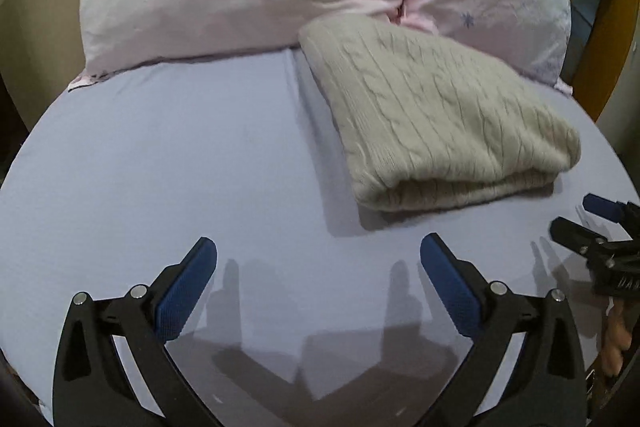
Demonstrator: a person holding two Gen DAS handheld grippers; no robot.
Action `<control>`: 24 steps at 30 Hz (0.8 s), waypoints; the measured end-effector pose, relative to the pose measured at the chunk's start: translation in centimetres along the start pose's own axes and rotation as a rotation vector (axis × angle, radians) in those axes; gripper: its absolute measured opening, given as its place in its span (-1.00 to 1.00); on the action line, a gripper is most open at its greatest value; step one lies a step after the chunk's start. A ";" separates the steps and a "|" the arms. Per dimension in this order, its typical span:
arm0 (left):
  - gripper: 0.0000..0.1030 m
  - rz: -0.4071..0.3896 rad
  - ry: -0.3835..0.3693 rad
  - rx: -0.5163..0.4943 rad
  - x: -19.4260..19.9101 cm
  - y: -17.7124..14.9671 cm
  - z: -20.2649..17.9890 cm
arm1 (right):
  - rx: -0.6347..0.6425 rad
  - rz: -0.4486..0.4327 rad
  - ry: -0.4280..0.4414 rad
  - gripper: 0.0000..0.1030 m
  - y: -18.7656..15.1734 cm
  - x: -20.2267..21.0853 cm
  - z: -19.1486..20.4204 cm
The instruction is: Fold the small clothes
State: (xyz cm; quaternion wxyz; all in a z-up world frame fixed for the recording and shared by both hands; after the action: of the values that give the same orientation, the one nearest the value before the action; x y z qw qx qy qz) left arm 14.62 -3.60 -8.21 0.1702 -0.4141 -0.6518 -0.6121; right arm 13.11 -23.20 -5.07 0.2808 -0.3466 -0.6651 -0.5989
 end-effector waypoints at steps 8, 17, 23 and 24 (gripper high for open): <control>0.97 0.049 0.041 -0.002 -0.9 -1.0 0.2 | 0.052 0.001 -0.080 0.96 -0.2 -0.8 1.9; 0.97 0.047 0.038 -0.004 -0.9 -0.9 0.3 | 0.025 0.019 -0.063 0.97 -0.3 -1.4 1.7; 0.97 0.047 0.038 -0.004 -0.8 -0.9 0.2 | 0.021 0.019 -0.065 0.97 -0.4 -1.3 1.8; 0.97 0.047 0.038 -0.004 -0.8 -0.9 0.2 | 0.021 0.019 -0.066 0.97 -0.4 -1.3 1.8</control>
State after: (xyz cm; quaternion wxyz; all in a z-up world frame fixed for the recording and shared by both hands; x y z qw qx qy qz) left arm 14.52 -3.59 -9.42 0.1962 -0.4180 -0.6372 -0.6170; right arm 13.66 -21.62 -6.58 0.2683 -0.3694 -0.6768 -0.5775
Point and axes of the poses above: each gripper's, at about its wrist camera, not at the fingertips, and x roughly against the way its jaws point, z to its left, y to its top, the point moved 9 cm from there along -x, roughly the way its jaws point, and after that the axes turned 13 degrees about -y, right-handed, at the moved point
